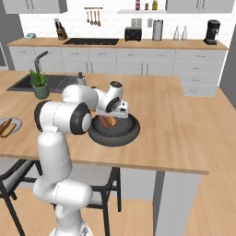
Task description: Place one bun and one sausage from the bowl on each plate.
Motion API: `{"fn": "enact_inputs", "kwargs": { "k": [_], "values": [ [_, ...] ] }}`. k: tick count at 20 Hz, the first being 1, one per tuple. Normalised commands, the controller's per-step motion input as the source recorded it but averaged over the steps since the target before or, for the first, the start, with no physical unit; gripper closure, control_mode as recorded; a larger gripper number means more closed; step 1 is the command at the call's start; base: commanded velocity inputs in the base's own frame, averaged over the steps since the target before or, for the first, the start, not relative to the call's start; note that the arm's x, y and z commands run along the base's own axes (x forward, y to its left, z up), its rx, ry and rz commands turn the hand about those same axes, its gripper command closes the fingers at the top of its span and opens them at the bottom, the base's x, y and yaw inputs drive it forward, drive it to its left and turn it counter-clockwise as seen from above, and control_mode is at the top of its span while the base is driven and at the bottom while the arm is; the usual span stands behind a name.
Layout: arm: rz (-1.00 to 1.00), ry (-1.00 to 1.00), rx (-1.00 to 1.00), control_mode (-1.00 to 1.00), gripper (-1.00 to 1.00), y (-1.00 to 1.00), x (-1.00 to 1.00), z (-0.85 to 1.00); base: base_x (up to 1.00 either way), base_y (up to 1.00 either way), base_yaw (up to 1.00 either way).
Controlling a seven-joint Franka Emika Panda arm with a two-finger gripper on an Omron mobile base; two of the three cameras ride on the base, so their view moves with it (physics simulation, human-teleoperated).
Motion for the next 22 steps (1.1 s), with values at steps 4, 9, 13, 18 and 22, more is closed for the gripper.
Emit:
{"fn": "enact_inputs", "kwargs": {
  "k": [4,9,13,18,22],
  "values": [
    [0.16,0.0,-0.04,-1.0,-1.0,0.0,0.0,-0.54,0.0,0.0,0.0],
    [0.11,-0.01,-0.09,-1.0,1.0,0.01,-0.08,-0.54,0.0,0.0,0.0],
    [0.02,0.0,-0.1,-1.0,1.0,0.0,-0.12,-0.55,0.0,0.0,0.0],
    [0.0,0.0,-0.04,-1.0,1.0,-0.06,-0.51,-0.49,0.0,0.0,0.0],
    [0.01,-0.2,0.04,-1.0,1.0,-0.06,-0.81,-0.05,0.0,0.0,0.0]
  ]
}}
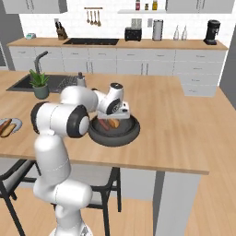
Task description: Place one bun and one sausage from the bowl on each plate.
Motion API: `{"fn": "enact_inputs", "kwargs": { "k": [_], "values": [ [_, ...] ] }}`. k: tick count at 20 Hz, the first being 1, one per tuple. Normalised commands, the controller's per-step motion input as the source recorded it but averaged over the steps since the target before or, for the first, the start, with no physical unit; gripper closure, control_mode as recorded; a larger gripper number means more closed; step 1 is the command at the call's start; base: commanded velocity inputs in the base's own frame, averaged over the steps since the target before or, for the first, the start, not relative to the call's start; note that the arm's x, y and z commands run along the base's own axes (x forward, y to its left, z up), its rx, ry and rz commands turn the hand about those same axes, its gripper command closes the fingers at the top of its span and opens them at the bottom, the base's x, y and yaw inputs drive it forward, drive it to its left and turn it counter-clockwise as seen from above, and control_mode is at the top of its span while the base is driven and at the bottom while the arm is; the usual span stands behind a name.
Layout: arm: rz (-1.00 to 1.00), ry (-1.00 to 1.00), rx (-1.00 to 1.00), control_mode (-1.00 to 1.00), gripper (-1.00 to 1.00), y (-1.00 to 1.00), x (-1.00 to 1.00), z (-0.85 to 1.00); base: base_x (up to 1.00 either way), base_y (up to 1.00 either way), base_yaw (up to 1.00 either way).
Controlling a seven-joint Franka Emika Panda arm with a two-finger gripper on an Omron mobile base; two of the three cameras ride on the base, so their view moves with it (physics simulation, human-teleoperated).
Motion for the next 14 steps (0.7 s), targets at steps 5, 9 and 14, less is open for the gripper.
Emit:
{"fn": "enact_inputs", "kwargs": {
  "k": [5,9,14],
  "values": [
    [0.1,-0.3,0.05,-1.0,1.0,0.0,-0.29,0.43,0.0,0.0,0.0],
    [0.31,-0.41,0.01,-1.0,1.0,0.04,-0.42,1.0,0.0,0.0,0.0],
    [0.25,-0.05,-0.19,-1.0,1.0,0.18,-0.53,1.0,0.0,0.0,0.0]
  ]
}}
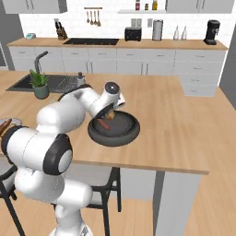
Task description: Place one bun and one sausage from the bowl on each plate.
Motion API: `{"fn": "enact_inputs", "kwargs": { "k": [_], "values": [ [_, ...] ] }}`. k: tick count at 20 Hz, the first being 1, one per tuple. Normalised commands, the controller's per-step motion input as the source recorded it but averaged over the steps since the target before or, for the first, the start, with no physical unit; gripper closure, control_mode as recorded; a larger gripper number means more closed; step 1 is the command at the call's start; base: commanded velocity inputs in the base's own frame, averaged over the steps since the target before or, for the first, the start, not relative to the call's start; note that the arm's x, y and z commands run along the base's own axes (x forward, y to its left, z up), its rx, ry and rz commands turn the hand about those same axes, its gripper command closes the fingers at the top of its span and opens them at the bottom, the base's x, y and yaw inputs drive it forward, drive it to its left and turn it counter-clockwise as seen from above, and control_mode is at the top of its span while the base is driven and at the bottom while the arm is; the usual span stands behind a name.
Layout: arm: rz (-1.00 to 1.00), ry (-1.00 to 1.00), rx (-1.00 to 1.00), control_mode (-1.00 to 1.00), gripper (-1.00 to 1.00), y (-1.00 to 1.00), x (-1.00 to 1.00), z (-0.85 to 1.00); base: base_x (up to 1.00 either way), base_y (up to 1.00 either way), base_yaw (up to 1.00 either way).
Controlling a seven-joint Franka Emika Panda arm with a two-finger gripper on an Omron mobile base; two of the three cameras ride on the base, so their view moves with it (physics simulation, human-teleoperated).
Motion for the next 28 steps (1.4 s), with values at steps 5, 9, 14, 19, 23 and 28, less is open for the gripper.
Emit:
{"fn": "enact_inputs", "kwargs": {
  "k": [5,9,14,19,23,28],
  "values": [
    [0.24,0.12,-0.38,-1.0,1.0,0.36,-0.32,1.0,0.0,0.0,0.0],
    [0.06,0.05,-0.35,-1.0,1.0,0.43,-0.39,1.0,0.0,0.0,0.0],
    [0.0,0.0,-0.06,-1.0,1.0,0.28,0.0,0.1,0.0,0.0,0.0],
    [0.0,0.0,0.0,-1.0,1.0,0.21,0.02,0.0,0.0,0.0,0.0],
    [0.0,0.0,0.0,1.0,1.0,0.06,0.0,0.0,-0.11,0.43,0.0],
    [0.0,0.0,0.0,1.0,1.0,0.0,0.0,0.0,-0.45,0.97,0.0]
  ]
}}
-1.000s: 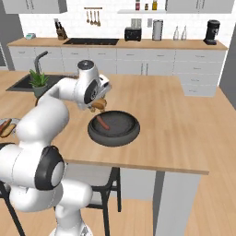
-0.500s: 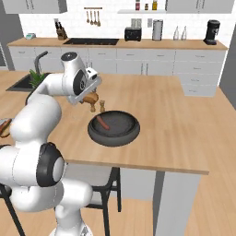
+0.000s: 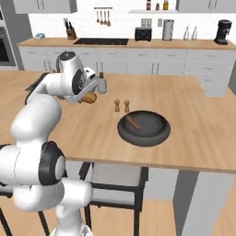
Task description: Place one bun and one sausage from the bowl on each plate.
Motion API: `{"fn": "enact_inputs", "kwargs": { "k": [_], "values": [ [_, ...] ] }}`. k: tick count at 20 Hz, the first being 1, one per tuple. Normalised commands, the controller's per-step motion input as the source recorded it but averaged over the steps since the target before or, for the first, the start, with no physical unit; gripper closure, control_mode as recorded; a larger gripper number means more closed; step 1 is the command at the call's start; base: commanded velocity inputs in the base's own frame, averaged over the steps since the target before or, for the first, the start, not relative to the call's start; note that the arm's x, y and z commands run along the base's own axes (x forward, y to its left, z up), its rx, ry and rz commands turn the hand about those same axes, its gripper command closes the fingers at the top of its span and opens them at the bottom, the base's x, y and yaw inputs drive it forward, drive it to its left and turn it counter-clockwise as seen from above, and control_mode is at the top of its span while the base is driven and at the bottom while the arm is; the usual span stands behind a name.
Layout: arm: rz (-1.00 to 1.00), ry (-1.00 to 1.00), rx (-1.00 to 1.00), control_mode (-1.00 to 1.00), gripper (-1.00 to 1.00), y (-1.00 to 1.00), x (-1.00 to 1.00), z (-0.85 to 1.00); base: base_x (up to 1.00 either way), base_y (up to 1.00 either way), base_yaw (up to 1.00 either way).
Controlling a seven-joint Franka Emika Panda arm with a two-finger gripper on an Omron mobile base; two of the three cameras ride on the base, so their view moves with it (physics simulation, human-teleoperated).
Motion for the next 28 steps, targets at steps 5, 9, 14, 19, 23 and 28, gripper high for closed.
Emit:
{"fn": "enact_inputs", "kwargs": {
  "k": [5,9,14,19,23,28],
  "values": [
    [0.0,0.0,0.0,1.0,1.0,0.0,0.0,0.0,-0.48,1.0,0.0],
    [0.0,0.0,0.0,1.0,1.0,0.0,0.0,0.0,-0.25,1.0,0.0],
    [0.0,0.0,0.0,1.0,1.0,0.0,0.0,0.0,-0.13,1.0,0.0],
    [0.0,0.0,0.0,1.0,1.0,0.0,0.0,0.0,-0.04,1.0,0.0],
    [0.0,0.0,0.0,1.0,1.0,0.0,0.0,0.0,0.0,0.99,0.0],
    [0.0,0.0,0.0,1.0,1.0,0.0,0.0,0.0,0.0,0.96,-0.01]
  ]
}}
